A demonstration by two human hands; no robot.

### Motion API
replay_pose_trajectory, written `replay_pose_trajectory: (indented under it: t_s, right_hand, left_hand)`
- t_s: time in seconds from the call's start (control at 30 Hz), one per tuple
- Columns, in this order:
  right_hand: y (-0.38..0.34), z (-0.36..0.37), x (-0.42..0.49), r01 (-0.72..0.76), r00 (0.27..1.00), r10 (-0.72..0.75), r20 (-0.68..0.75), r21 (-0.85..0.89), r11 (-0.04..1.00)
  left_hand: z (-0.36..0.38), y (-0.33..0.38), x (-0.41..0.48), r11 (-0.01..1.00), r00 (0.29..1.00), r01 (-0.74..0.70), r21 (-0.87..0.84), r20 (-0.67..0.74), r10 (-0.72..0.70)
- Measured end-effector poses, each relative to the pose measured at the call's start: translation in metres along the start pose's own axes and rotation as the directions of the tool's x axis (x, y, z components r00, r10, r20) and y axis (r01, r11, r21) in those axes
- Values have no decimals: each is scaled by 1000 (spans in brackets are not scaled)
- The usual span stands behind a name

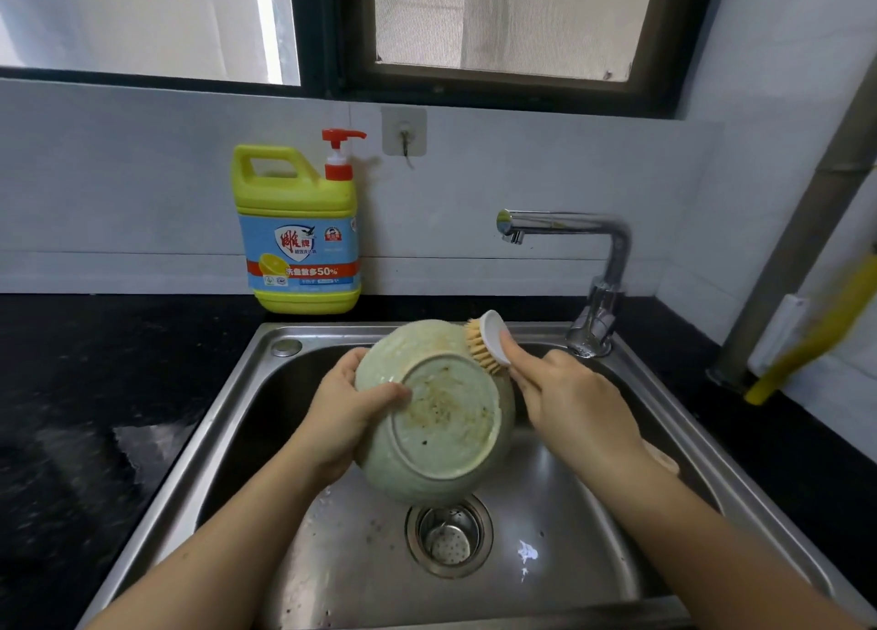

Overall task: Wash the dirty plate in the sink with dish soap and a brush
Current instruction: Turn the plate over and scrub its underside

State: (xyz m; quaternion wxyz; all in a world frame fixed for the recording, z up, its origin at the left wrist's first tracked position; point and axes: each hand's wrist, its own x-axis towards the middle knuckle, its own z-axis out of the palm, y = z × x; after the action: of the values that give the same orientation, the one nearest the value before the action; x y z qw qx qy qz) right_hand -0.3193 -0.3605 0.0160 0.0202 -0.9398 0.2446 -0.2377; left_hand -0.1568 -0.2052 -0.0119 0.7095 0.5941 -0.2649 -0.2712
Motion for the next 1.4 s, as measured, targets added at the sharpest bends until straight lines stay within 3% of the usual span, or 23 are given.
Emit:
replay_pose_trajectory:
  t_s: [0.1,0.3,0.47,0.53,0.7,0.93,1.13,1.17,1.23,1.3,1.4]
  right_hand:
    - [0,0,3,-1,1000,2,16,-26,1000]
    - [12,-6,5,-41,985,57,161,-102,994]
    - [-9,-10,0,65,997,-60,53,-95,993]
    - [-8,-5,3,40,997,-33,66,-114,993]
    - [10,-8,3,-50,974,88,207,-182,982]
    - [-12,-6,1,40,997,-32,67,-121,992]
    - [4,-4,0,-44,980,72,185,-152,987]
    - [5,-4,0,-47,980,66,188,-108,993]
    - [8,-4,2,-159,976,129,178,166,973]
    - [10,1,4,-285,956,204,213,488,825]
    - [7,8,3,-384,921,172,350,744,546]
  left_hand:
    - [3,0,-2,997,998,11,75,64,-15]
    - [-4,1,0,1000,1000,3,30,23,-3]
    - [2,-3,-1,995,993,-2,97,120,-10]
    - [4,-5,-2,992,989,-6,125,149,-12]
    - [2,-2,-2,995,996,-25,92,87,17]
    - [4,-2,-2,995,996,-14,95,92,5]
    - [0,-1,-2,998,1000,-23,57,6,23]
    - [-1,-1,-2,999,1000,-25,45,-8,25]
    - [-1,-1,0,1000,999,-18,3,-26,18]
    - [0,-1,1,998,999,-5,-58,-34,3]
    - [2,-2,3,990,999,14,-143,-33,-19]
